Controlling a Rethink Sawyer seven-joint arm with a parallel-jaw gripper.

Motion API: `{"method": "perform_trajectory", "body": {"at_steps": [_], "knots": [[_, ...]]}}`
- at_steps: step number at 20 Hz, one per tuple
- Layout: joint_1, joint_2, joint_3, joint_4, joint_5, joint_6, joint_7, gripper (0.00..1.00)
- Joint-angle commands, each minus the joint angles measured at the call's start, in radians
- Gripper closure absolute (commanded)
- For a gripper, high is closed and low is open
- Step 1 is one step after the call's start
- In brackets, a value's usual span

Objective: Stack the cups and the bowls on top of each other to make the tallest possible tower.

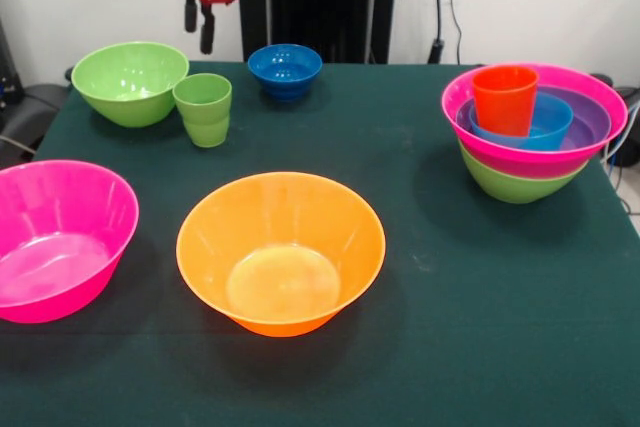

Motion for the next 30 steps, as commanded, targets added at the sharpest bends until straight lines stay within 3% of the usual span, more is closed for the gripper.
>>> {"method": "perform_trajectory", "body": {"at_steps": [1,19,30], "knots": [[0.009,0.109,0.118,0.096,-0.051,-0.082,0.061,0.0],[0.098,-0.011,0.091,0.197,0.022,-0.003,0.115,0.0],[0.092,0.13,0.12,0.169,0.027,-0.145,0.147,0.0]]}}
